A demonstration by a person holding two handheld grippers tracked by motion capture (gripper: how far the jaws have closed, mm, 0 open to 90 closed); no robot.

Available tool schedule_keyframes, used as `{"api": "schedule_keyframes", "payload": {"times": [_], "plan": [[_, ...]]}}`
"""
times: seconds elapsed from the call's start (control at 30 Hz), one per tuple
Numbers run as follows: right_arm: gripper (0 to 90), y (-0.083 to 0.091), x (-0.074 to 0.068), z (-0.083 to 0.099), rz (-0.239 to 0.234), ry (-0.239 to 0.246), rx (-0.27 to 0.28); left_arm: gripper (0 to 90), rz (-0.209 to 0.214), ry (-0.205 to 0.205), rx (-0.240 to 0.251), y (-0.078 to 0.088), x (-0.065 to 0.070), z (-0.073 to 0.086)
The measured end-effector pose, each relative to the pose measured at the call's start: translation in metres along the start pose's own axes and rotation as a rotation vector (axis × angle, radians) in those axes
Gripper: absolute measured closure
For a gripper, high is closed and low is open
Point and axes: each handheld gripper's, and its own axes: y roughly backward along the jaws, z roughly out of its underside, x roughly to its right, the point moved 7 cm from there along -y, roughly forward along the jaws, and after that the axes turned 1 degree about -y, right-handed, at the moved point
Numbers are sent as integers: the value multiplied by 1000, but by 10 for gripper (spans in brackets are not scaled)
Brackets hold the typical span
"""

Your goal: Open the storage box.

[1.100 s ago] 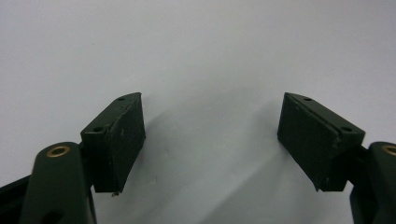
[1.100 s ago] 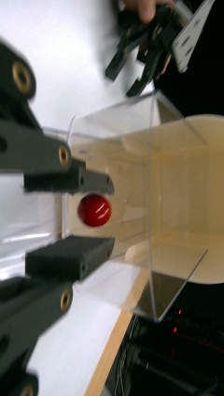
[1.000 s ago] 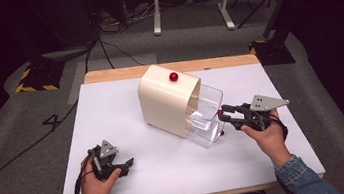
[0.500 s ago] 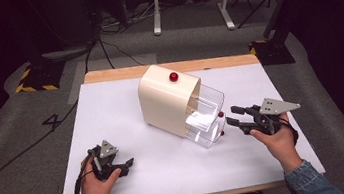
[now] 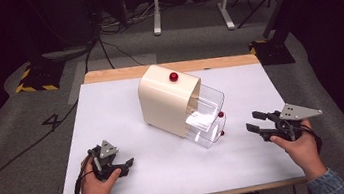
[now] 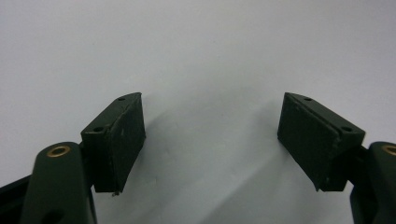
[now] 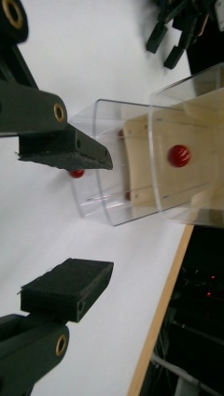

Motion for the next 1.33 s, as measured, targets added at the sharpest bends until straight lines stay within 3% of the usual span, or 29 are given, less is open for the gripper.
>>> {"api": "schedule_keyframes", "payload": {"times": [0.5,0.73,0.8,0.93,0.97,1.33], "plan": [[403,17,21,55,61,-57,-163,234,2,5,0,0,0,0],[380,21,32,86,102,-52,-265,234,3,7,2,0,0,0],[339,22,35,93,110,-59,-286,234,3,7,2,0,0,0],[153,17,34,99,107,-45,-344,234,3,8,2,0,0,0],[149,17,35,99,113,-44,-356,234,2,4,1,0,0,0],[147,17,35,101,113,-51,-346,233,8,5,0,0,0,0]]}}
